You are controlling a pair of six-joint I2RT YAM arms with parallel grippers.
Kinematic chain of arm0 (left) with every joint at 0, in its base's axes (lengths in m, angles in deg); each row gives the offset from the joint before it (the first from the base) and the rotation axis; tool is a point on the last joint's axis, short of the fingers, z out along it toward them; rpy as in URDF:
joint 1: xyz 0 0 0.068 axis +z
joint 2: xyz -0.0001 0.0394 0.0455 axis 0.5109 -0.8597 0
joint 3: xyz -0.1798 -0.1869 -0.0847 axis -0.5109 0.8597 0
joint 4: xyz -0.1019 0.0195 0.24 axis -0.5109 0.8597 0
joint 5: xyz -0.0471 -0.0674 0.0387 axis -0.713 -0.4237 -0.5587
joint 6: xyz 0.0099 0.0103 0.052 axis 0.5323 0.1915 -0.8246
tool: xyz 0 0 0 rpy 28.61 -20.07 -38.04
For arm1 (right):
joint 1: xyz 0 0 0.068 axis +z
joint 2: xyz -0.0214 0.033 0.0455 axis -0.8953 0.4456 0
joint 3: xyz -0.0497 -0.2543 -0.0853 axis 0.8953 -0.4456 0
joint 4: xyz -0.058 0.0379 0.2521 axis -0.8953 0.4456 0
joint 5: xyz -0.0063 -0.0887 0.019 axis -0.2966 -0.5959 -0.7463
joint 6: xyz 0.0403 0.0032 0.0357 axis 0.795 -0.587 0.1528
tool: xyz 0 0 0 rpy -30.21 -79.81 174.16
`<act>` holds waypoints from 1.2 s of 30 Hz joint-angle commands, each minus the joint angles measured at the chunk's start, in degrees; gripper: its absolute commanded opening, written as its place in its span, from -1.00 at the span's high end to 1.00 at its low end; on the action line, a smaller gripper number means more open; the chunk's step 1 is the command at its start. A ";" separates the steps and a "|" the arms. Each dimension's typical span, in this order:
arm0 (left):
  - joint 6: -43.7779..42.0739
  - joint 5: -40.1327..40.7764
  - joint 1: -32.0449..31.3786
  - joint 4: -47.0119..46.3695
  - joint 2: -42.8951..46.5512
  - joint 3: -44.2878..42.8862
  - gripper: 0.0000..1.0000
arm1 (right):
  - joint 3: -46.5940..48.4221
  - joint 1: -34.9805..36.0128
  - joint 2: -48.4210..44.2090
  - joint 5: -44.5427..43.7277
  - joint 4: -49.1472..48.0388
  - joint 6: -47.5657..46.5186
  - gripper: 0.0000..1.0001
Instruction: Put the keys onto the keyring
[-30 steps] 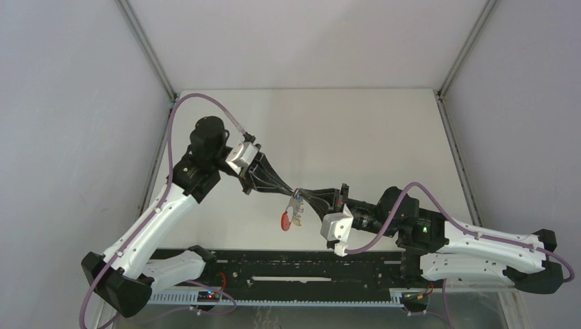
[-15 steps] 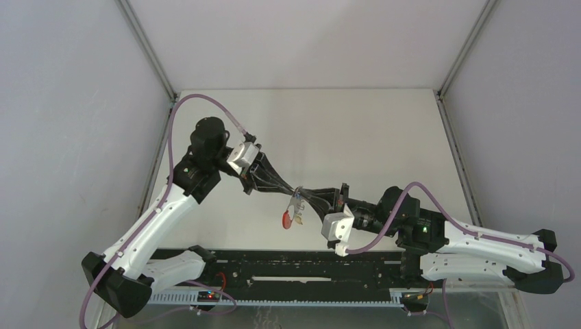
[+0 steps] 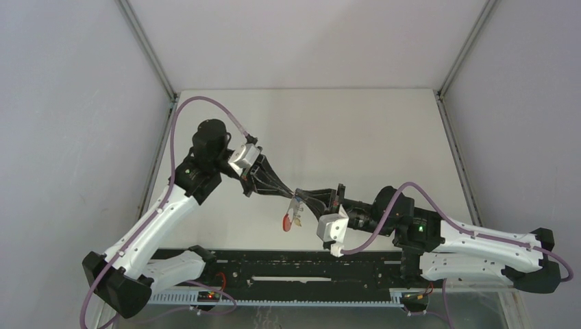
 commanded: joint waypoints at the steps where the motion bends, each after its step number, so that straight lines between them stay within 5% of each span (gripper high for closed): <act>1: 0.96 -0.39 -0.37 -1.71 1.41 1.58 0.99 | 1.52 -0.14 0.53 1.40 -1.95 0.03 1.00; 36: 0.22 -0.28 -0.71 -1.75 2.02 2.96 1.00 | 6.88 -1.47 4.59 2.68 4.28 2.08 1.00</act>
